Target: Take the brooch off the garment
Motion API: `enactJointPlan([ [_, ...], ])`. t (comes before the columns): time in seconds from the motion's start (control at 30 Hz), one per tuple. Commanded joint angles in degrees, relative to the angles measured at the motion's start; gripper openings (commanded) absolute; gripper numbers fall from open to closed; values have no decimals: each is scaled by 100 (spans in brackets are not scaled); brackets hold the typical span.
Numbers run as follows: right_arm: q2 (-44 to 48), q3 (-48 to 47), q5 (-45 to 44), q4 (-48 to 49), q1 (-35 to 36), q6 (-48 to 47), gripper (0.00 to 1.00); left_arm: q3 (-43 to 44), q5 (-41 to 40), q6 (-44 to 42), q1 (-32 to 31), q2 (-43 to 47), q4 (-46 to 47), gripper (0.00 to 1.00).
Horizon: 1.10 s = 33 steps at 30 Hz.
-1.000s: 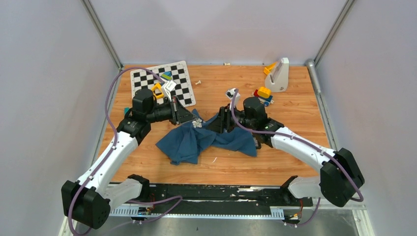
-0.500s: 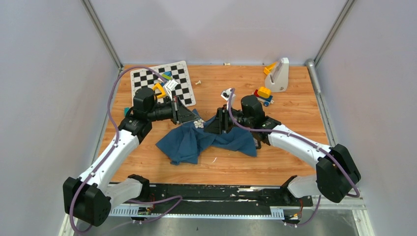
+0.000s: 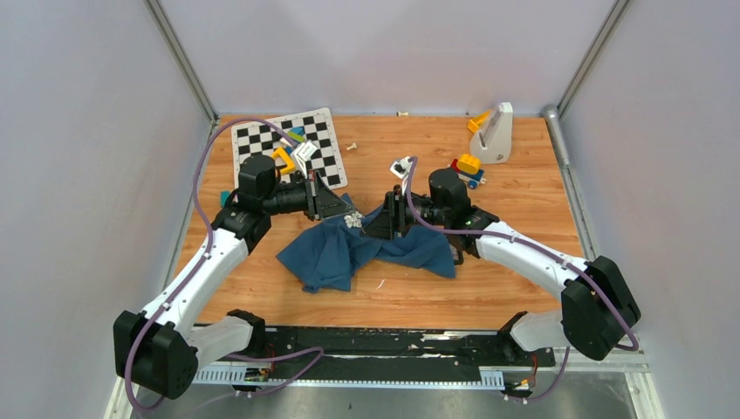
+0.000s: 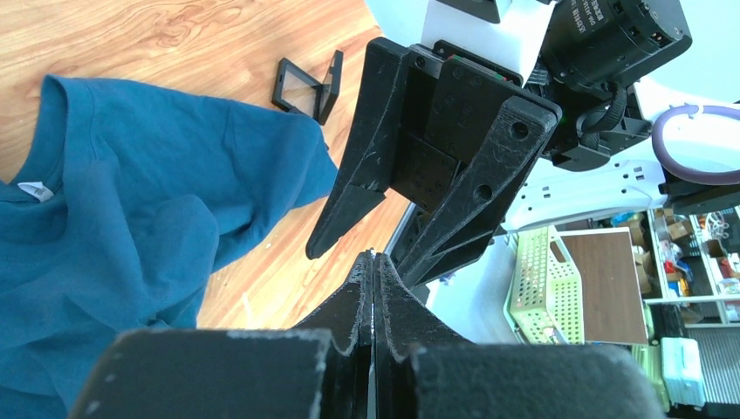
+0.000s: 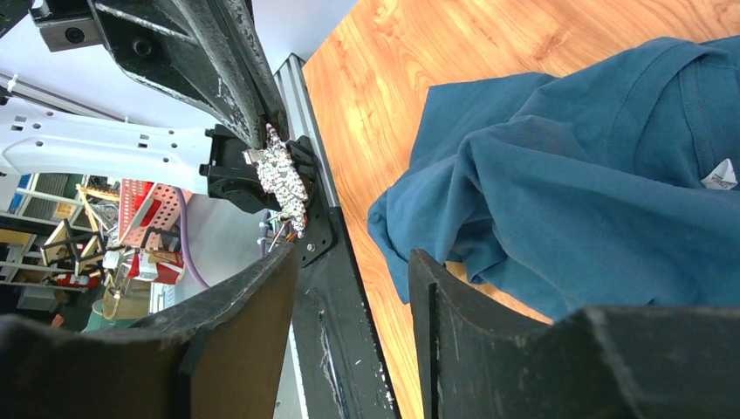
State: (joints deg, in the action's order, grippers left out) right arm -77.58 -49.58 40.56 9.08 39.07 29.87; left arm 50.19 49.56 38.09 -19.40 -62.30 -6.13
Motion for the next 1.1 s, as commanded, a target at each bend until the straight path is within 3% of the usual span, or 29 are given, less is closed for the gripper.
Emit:
enactJointPlan([
  [0.0,142,-157,102,355,-6,54,50,-65,189,-3,25,25,253,0],
  [1.07,-178,-394,410,645,-5,373,47,-348,532,308,26,-1,817,0],
])
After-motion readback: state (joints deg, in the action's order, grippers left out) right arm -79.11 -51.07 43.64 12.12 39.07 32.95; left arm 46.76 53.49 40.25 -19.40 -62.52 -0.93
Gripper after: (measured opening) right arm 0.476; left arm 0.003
